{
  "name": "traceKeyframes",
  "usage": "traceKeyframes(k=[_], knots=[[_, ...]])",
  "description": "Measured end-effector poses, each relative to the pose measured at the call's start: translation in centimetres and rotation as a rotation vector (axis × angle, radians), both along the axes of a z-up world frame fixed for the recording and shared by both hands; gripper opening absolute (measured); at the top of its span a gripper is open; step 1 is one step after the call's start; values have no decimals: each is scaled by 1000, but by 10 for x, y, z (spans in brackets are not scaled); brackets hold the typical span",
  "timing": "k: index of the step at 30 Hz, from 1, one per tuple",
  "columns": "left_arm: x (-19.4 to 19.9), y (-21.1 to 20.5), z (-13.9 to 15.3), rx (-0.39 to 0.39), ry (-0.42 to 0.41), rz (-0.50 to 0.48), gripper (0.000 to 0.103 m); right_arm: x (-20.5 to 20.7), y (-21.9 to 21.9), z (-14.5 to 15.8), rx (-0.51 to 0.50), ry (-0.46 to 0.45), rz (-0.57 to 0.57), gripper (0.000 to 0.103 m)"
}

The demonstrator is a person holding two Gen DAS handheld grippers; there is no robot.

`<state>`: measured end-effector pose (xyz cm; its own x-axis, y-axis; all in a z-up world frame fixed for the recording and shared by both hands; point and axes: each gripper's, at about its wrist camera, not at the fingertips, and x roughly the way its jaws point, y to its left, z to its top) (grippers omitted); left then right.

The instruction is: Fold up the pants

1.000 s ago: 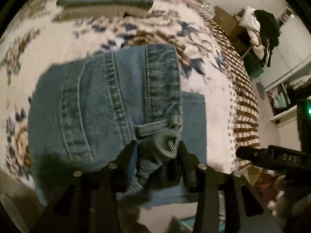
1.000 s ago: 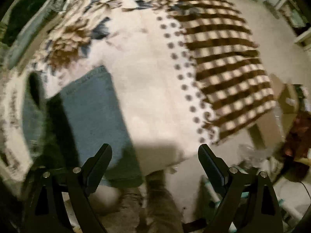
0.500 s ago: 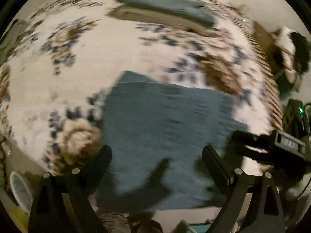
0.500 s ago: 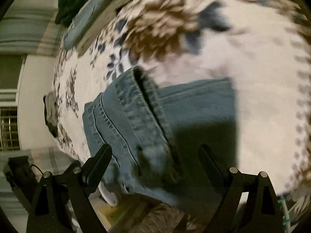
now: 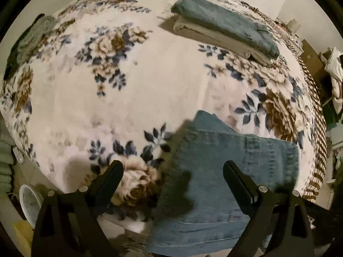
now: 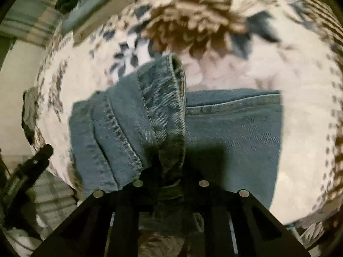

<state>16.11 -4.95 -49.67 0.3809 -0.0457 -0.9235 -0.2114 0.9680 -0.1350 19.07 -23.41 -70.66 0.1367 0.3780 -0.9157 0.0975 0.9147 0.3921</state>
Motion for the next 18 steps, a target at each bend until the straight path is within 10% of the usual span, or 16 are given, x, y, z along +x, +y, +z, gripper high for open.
traceKeyframes(k=[9, 18], knots=[[12, -18, 0, -132, 18, -69, 95, -34, -107, 60, -65, -53, -221, 15], [42, -67, -34, -199, 80, -168, 95, -62, -172, 15, -66, 119, -253, 27]])
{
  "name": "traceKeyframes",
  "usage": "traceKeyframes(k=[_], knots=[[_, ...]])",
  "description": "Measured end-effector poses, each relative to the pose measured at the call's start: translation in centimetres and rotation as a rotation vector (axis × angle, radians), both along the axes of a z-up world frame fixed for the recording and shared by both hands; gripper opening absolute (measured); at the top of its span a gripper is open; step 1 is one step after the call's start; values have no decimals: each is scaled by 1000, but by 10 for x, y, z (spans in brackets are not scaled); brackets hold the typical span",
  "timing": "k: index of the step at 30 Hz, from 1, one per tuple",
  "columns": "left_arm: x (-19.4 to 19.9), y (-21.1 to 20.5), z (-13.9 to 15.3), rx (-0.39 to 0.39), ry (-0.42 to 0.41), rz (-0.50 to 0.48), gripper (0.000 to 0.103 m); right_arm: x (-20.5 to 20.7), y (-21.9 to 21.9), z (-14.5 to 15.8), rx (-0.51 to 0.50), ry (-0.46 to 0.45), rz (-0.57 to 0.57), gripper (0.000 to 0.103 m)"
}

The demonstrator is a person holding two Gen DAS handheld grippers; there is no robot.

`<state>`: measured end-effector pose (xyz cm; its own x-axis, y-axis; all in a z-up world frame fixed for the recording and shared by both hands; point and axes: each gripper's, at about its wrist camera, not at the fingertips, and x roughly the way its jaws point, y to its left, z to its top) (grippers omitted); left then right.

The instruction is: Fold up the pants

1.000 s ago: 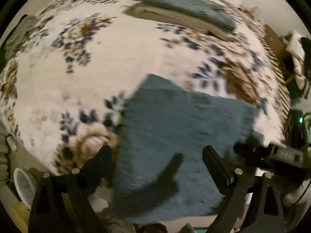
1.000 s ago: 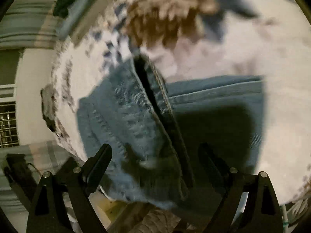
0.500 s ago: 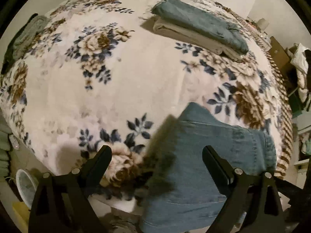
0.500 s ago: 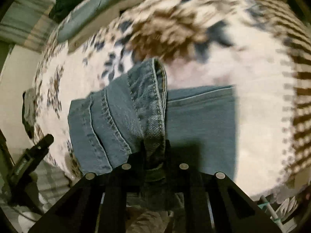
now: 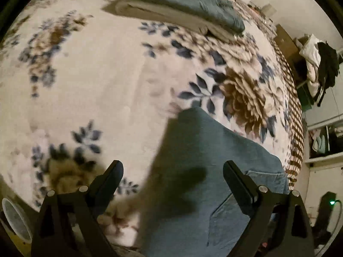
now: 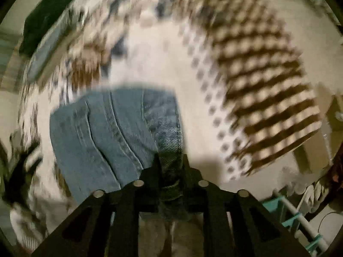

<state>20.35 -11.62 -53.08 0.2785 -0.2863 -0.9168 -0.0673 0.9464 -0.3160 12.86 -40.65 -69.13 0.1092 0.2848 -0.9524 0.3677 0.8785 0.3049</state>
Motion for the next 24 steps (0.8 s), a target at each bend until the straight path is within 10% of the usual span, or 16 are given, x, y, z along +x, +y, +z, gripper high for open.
traceKeyframes(k=[3, 7, 12, 13, 16, 21, 24], knots=[[9, -10, -8, 13, 13, -37, 95, 2, -15, -19, 73, 29, -22, 42], [15, -15, -8, 18, 5, -71, 95, 8, -54, -23, 236, -78, -176, 87], [18, -16, -10, 16, 18, -74, 95, 36, -75, -76, 472, -38, -310, 87], [18, -16, -10, 16, 19, -75, 95, 41, -74, -88, 546, -32, -345, 83], [17, -17, -8, 18, 17, -91, 95, 51, -62, -76, 515, -101, -328, 12], [19, -18, -8, 3, 27, -95, 95, 35, -46, 15, 196, -282, -252, 7], [25, -20, -12, -12, 37, -82, 95, 33, -49, 14, 26, -241, -188, 7]])
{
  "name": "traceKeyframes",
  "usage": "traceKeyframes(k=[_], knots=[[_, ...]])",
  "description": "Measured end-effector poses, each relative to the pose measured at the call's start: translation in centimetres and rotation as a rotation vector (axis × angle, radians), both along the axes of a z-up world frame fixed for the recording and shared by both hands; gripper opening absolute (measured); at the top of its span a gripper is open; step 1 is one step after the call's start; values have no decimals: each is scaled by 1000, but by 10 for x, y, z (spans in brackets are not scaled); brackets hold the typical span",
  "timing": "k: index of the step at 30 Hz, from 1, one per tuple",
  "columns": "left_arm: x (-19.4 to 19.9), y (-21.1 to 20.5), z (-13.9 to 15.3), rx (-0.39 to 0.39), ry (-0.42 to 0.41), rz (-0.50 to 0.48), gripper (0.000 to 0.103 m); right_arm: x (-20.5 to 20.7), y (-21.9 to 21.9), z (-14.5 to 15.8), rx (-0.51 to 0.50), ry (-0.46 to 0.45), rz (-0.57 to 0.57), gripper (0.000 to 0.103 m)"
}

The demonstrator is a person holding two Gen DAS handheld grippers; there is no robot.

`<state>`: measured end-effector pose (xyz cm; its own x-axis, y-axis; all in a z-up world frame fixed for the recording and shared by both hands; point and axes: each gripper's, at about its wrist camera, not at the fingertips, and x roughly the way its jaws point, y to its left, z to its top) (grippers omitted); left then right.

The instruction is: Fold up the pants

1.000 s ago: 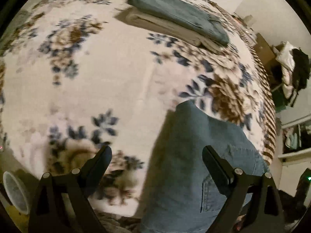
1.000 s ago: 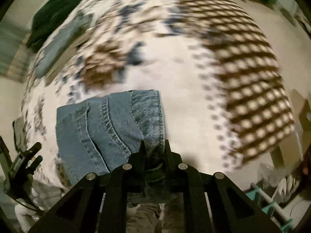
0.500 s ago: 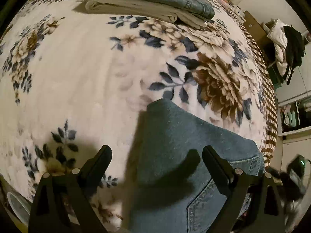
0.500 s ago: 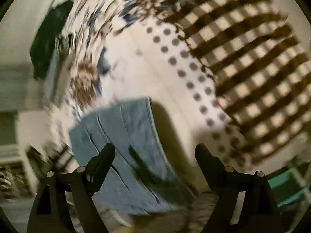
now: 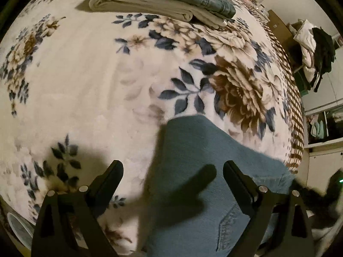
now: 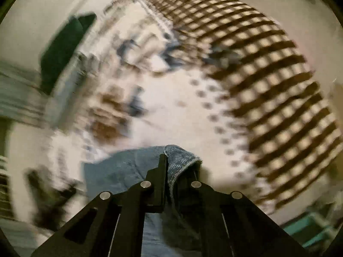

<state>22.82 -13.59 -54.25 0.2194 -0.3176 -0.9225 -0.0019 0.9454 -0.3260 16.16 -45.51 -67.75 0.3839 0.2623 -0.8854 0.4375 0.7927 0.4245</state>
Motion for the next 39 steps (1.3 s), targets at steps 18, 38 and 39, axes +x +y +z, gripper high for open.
traceKeyframes(k=[18, 38, 39], knots=[[20, 3, -40, -119, 11, 40, 23, -98, -31, -88, 324, 268, -106, 34], [20, -1, -17, -183, 75, 11, 81, 14, -61, -114, 646, 245, -267, 38], [19, 0, -17, -181, 74, 11, 81, 21, -56, -104, 574, 229, -228, 38]])
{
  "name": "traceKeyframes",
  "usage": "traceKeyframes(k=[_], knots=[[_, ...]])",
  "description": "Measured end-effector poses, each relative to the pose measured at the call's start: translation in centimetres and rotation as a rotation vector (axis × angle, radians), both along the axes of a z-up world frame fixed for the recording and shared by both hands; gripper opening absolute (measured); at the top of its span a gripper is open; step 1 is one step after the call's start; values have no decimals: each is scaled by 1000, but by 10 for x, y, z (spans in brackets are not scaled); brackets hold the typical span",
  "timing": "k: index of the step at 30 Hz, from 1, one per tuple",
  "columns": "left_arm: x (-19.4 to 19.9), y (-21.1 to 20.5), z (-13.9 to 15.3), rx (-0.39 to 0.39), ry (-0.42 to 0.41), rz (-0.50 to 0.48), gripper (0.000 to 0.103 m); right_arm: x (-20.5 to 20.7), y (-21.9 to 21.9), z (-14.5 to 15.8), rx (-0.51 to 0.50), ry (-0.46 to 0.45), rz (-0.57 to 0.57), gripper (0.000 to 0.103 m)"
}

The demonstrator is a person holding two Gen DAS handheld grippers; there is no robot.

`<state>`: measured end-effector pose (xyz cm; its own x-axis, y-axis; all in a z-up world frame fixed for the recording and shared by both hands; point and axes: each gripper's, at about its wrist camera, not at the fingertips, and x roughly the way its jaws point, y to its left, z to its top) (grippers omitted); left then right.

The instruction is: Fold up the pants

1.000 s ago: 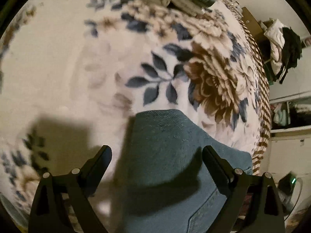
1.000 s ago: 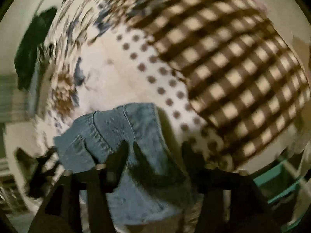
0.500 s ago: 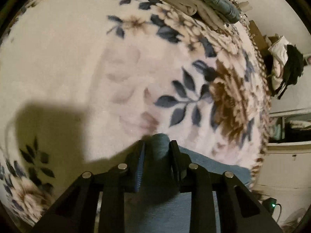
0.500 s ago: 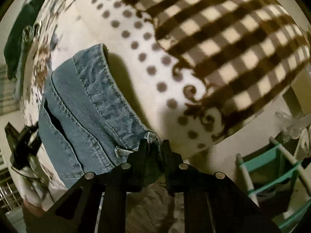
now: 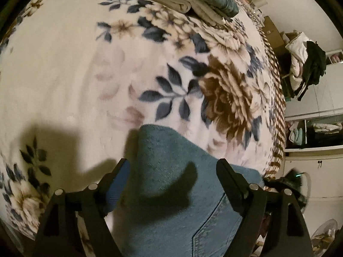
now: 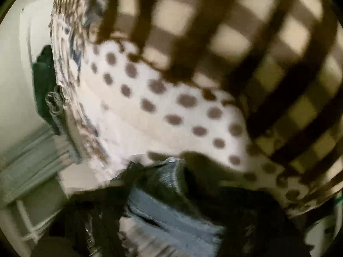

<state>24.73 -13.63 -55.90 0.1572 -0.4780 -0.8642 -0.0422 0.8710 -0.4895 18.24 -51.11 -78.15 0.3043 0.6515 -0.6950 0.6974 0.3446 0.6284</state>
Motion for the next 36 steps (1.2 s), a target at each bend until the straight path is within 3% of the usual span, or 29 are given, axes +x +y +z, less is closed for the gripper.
traceKeyframes(k=[2, 4, 6, 7, 9, 11, 14, 16, 19, 24, 26, 27, 31, 34, 36], knots=[[-2, 2, -1, 3, 0, 1, 81, 12, 16, 40, -195, -126, 106, 32], [-3, 3, -3, 7, 4, 6, 81, 16, 39, 84, -392, -288, 206, 30], [-4, 4, -5, 17, 5, 6, 81, 13, 60, 113, -581, -387, 305, 30], [-4, 4, -6, 25, 6, 6, 81, 13, 68, 115, -667, -394, 367, 30], [-3, 4, -8, 26, 12, 9, 81, 28, 72, 97, -753, -311, 462, 33], [-4, 4, -6, 26, 9, 6, 81, 30, 53, 78, -692, -238, 456, 44], [-6, 2, -4, 25, 0, 2, 81, 14, 16, 81, -472, -194, 257, 59], [-7, 1, -5, 8, 9, 13, 81, -7, -3, 82, -384, -171, 165, 63], [-9, -3, -10, -11, 25, 26, 81, -48, -9, 66, -246, -124, 99, 63], [-13, -13, -15, 26, 24, -3, 81, -100, 17, 10, -116, 33, 145, 63], [-14, -13, -18, 34, 30, -5, 81, -112, 28, -3, -34, 32, 110, 63], [-14, -12, -19, 37, 32, -5, 81, -114, 32, -4, -28, 22, 96, 63], [-16, -13, -23, 52, 32, -11, 82, -118, 37, 11, -130, -16, 40, 23], [-19, -19, -21, 95, 21, -53, 88, -121, 39, 47, -313, -32, 108, 19], [-21, -22, -19, 114, 13, -70, 88, -123, 41, 47, -338, 14, 152, 20]])
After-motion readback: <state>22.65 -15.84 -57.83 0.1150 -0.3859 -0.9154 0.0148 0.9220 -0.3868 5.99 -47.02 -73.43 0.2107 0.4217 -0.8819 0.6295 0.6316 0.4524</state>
